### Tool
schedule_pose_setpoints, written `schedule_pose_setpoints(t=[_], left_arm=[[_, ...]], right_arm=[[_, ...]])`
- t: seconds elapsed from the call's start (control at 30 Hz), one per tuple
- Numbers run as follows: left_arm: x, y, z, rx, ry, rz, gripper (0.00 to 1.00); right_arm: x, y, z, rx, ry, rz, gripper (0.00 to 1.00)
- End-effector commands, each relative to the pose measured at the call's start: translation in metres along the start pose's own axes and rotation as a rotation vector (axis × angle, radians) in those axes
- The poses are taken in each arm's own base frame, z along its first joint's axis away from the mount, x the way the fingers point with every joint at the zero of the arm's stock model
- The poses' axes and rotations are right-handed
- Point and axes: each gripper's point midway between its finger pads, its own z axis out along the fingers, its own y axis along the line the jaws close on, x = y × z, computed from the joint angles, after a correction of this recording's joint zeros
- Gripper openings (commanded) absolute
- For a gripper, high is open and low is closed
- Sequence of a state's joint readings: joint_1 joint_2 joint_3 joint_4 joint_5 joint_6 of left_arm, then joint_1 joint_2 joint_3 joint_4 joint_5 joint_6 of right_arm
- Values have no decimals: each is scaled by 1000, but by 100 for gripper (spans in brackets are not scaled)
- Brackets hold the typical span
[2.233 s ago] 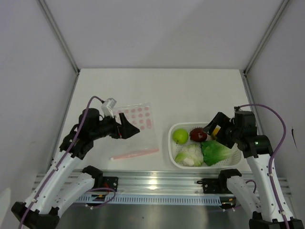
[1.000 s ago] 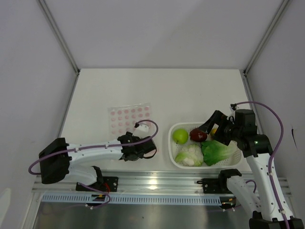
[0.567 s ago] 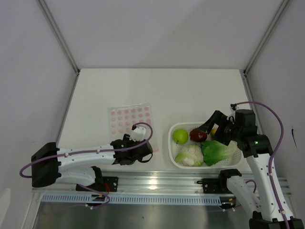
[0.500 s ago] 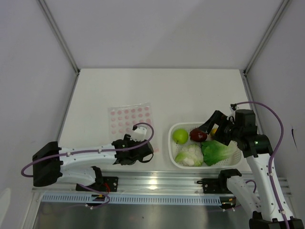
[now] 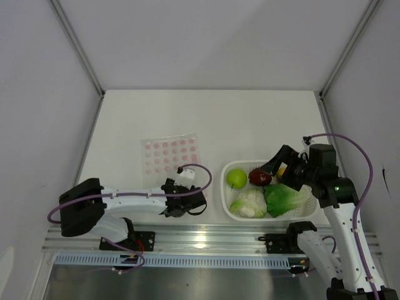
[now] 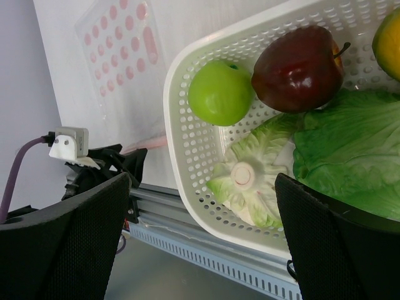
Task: Place the food in the zip-top bag and seal the zipper
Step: Pick up the zipper food storage bag at the center of the board.
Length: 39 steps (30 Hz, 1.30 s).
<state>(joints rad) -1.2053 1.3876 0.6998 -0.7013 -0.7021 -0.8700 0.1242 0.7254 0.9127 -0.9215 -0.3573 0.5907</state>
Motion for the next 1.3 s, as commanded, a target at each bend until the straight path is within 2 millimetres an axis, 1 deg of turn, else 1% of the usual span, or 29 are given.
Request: schedule_pose_setpoints(t=[0.0, 0.13, 0.17, 0.2, 0.23, 0.3, 0.33, 0.43, 0.5, 0.53, 0.57, 0.6, 0.63, 0.67, 0.7, 0.73, 0.77, 0.8, 0.83, 0.87, 0.9, 0.93, 0.97, 1.0, 1.03, 1.07, 1.13, 1.17, 1.27], left_arm=[[-17, -1, -1, -32, -62, -65, 65], [-17, -2, 4, -45, -74, -60, 53], [-18, -1, 5, -51, -81, -56, 43], [-17, 0, 6, -53, -84, -52, 37], [-18, -1, 7, -50, -87, -53, 26], [-23, -1, 6, -40, -98, -61, 14], [-25, 0, 4, -38, -102, -57, 1], [-44, -2, -8, 5, -137, -66, 1], [-71, -4, -30, 75, -184, -113, 1], [-76, -9, -37, 136, -174, -80, 1], [-99, -14, -57, 199, -192, -121, 1], [-109, -10, -62, 222, -182, -158, 0], [-122, -20, -81, 338, -161, -181, 1], [-128, -23, -88, 389, -147, -196, 1], [-143, -19, -97, 416, -146, -233, 1], [-157, -21, -109, 454, -164, -246, 1], [-162, -24, -115, 484, -161, -241, 1], [-167, -22, -116, 482, -161, -245, 1], [-185, -21, -128, 500, -180, -257, 1], [-189, -24, -132, 535, -169, -254, 1], [-200, -22, -135, 549, -182, -271, 1], [-206, -22, -138, 561, -189, -273, 1], [-208, -23, -136, 561, -183, -268, 1], [-213, -22, -137, 568, -187, -273, 1], [-217, -21, -140, 570, -191, -262, 1], [-220, -21, -141, 571, -195, -260, 0], [-221, -22, -141, 583, -192, -256, 1], [-222, -23, -143, 591, -196, -259, 1], [-222, -26, -144, 608, -192, -259, 1]], right_arm=[[0, 3, -2, -18, -4, -13, 99], [1, 3, -3, -17, -2, -14, 99], [2, 2, -3, -16, -3, -14, 99], [1, 2, -4, -17, -6, -15, 100], [3, 1, -3, -15, -1, -11, 99], [4, 0, -2, -16, 1, -7, 99], [4, 0, -2, -16, 1, -3, 99], [2, 4, -2, -37, -8, -19, 99], [4, 13, 1, -79, 14, -58, 99], [5, 16, 2, -92, 27, -74, 99], [4, 23, 2, -110, 32, -88, 100], [2, 30, 4, -126, 34, -108, 99], [8, 37, 10, -129, 68, -140, 99], [7, 45, 12, -137, 69, -154, 99], [2, 59, 11, -162, 51, -178, 99], [7, 65, 19, -152, 72, -202, 99], [7, 73, 22, -161, 75, -211, 99], [2, 88, 22, -196, 60, -214, 98], [10, 97, 30, -208, 98, -227, 96], [10, 106, 32, -226, 99, -232, 95], [8, 117, 35, -251, 90, -230, 93], [7, 127, 35, -268, 83, -241, 92], [12, 134, 41, -266, 95, -256, 92], [12, 142, 43, -282, 92, -264, 92], [9, 153, 40, -301, 83, -271, 91], [14, 159, 45, -300, 94, -284, 91], [12, 173, 45, -319, 88, -288, 90], [15, 176, 51, -312, 98, -291, 90], [19, 183, 60, -277, 92, -269, 87]])
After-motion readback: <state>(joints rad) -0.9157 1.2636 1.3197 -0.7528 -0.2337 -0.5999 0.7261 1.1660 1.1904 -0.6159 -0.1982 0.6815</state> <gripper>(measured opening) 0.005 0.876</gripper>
